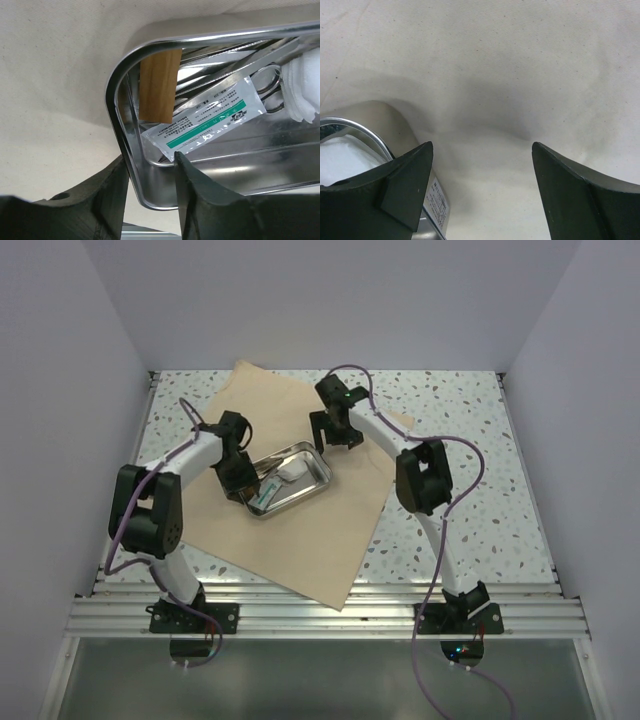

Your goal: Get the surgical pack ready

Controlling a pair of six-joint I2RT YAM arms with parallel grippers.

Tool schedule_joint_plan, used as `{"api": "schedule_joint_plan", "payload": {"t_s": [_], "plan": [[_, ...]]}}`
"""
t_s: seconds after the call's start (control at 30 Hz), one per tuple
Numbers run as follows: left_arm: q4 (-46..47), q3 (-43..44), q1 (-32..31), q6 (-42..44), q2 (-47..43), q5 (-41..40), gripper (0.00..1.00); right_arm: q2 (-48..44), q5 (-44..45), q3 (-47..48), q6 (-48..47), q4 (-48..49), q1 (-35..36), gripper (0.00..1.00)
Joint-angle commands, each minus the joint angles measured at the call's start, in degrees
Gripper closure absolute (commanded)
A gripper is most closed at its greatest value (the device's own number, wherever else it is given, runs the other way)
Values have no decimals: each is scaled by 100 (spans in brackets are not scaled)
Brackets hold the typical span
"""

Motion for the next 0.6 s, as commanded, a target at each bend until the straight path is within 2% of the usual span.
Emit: {"api": "schedule_joint_plan", "payload": {"t_s": [0.0, 0.17, 0.23, 0.33, 0.37, 0.5, 0.53, 0.57], "plan": [[203, -43, -67, 57, -490, -19, 50, -238, 83, 218, -13, -222, -184, 16], [-34, 9, -67, 250, -823, -151, 43, -773, 444, 219, -162, -573, -500, 9], [-113, -8, -59, 330, -1034, -178, 42, -1255, 471, -114, -259, -618, -509, 9], [-157, -96, -67, 462, -1289, -239, 40, -1959, 374, -1193, -250, -469, -492, 9], [-174, -157, -67, 497, -1420, -239, 40, -2501, 182, -1823, -250, -373, -492, 9], [70, -482, -50, 559, -1580, -397, 46, -3723, 40, -3268, -224, -214, -474, 11], [132, -579, -50, 576, -1537, -363, 51, -3911, -4, -3497, -207, -214, -483, 12], [194, -623, -50, 585, -1510, -354, 61, -4078, -83, -3821, -198, -249, -474, 14]]}}
